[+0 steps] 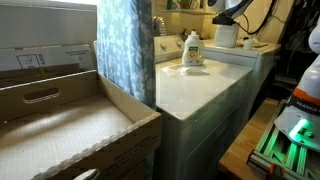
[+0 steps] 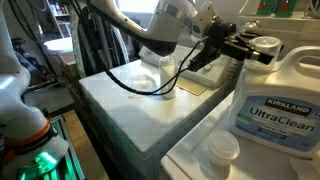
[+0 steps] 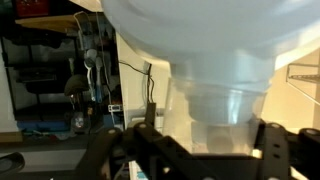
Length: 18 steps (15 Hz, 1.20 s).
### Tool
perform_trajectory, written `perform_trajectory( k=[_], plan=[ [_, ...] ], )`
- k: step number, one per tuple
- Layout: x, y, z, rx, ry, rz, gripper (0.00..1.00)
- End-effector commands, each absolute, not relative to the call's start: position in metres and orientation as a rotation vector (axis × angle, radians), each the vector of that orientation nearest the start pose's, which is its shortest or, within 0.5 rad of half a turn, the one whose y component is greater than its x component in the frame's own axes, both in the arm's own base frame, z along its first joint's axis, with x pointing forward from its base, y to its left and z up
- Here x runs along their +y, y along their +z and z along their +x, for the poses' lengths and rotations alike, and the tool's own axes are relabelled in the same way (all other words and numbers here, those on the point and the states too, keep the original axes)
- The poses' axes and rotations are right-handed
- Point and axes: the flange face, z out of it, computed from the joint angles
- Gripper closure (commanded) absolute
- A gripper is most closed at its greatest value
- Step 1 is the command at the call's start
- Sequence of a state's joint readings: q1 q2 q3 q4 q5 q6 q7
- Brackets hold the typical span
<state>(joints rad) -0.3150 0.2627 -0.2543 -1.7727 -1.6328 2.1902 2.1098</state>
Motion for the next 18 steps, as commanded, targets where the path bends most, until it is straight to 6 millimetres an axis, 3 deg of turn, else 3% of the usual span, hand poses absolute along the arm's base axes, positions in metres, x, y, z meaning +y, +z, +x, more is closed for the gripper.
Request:
perform_trajectory(
  k=[1,18],
  plan=[
    [-0.372,0.462,0.538,-1.371,1.121,1.307,0.0],
    [-0.369,0.492,0.53,-1.388,1.148,1.241,0.0]
  ],
)
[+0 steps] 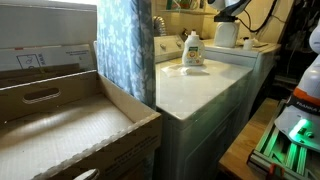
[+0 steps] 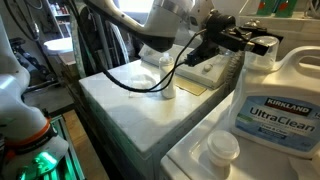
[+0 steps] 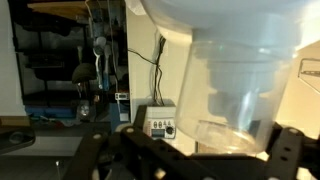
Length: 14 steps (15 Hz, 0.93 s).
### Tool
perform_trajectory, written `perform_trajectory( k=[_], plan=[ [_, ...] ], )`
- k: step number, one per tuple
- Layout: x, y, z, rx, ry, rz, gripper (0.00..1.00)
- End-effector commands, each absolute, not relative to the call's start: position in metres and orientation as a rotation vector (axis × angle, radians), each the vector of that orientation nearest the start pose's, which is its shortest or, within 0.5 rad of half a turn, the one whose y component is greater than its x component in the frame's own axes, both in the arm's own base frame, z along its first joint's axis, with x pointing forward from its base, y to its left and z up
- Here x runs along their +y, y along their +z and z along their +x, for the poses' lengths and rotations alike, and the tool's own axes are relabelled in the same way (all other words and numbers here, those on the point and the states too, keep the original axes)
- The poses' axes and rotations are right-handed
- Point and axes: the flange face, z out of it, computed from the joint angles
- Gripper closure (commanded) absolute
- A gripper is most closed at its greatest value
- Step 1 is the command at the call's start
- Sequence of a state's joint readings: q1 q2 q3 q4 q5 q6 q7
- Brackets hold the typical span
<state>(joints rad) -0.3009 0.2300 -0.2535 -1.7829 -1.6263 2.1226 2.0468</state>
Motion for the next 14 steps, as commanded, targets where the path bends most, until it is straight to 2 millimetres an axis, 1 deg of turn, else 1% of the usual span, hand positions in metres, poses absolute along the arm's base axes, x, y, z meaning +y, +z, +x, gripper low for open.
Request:
perform_trajectory(
  k=[1,5,7,10,14],
  plan=[
    [-0.368,0.497,0.528,-1.397,1.156,1.232,0.0],
    [-0.369,0.519,0.524,-1.435,1.185,1.196,0.0],
    [-0.366,0.529,0.516,-1.489,1.101,1.218,0.0],
    [-0.361,0.552,0.498,-1.597,1.001,1.282,0.0],
    [-0.354,0.589,0.466,-1.719,0.854,1.441,0.0]
  ],
)
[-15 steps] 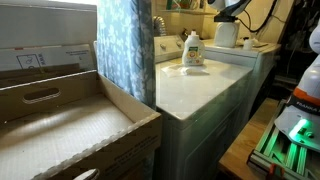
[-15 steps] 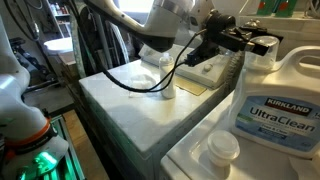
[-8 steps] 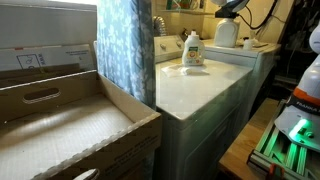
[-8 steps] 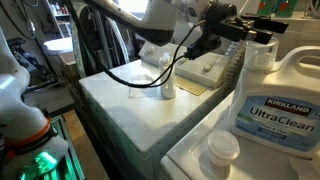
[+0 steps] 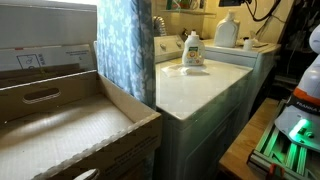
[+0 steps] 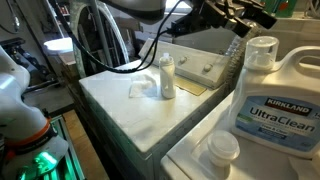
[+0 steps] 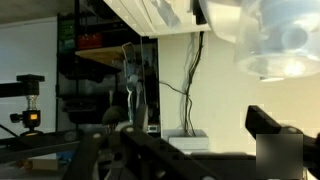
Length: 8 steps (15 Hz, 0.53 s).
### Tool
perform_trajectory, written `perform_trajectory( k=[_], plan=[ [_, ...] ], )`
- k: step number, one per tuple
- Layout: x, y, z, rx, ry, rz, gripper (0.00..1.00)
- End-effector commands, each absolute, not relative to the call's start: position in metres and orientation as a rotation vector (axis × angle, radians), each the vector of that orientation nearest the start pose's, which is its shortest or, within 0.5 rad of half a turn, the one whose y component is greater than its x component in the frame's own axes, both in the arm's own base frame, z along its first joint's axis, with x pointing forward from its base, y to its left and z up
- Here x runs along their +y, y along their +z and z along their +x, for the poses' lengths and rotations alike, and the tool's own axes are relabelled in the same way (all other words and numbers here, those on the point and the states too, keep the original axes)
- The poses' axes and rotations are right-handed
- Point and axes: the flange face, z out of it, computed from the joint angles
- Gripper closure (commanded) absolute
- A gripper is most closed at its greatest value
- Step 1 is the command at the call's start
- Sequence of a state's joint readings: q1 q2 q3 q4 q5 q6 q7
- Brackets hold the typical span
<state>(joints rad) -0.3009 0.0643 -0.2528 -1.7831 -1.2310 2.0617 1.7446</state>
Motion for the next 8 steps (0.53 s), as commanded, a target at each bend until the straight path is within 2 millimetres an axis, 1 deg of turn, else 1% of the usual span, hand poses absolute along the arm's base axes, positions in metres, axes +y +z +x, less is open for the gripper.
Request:
perform_trajectory(
  k=[1,3,5,8],
  plan=[
    [-0.353,0.597,0.457,-1.733,0.835,1.507,0.0],
    [-0.352,0.607,0.442,-1.715,0.758,1.618,0.0],
    [-0.357,0.604,0.43,-1.673,0.674,1.719,0.0],
    [-0.367,0.586,0.416,-1.597,0.547,1.865,0.0]
  ],
)
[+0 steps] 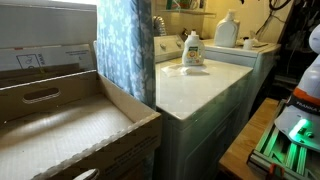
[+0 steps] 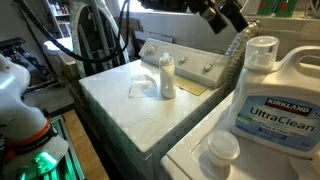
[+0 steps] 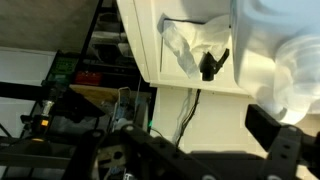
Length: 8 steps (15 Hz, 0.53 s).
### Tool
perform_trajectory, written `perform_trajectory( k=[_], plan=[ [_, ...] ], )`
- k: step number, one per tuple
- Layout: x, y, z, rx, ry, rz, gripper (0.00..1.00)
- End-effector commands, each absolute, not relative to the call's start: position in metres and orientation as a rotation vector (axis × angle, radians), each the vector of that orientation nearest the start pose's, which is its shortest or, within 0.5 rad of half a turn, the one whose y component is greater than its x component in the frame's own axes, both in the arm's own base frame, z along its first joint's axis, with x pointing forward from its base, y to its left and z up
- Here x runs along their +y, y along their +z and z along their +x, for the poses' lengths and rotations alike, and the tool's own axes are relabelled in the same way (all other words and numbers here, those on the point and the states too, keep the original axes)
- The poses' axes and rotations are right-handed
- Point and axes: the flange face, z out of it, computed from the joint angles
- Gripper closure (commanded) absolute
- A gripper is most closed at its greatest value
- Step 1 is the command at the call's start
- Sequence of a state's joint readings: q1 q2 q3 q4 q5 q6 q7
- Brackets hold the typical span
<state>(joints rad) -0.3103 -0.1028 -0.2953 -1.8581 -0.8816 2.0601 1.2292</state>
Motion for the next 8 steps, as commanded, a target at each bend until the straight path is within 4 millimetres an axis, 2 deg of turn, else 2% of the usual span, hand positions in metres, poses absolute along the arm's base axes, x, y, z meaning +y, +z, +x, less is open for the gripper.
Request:
perform_trajectory(
  k=[1,6,8],
  plan=[
    [-0.371,0.579,0.41,-1.564,0.5,1.911,0.0],
    [-0.389,0.54,0.389,-1.369,0.271,2.124,0.0],
    [-0.4,0.523,0.379,-1.309,0.24,2.227,0.0]
  ],
)
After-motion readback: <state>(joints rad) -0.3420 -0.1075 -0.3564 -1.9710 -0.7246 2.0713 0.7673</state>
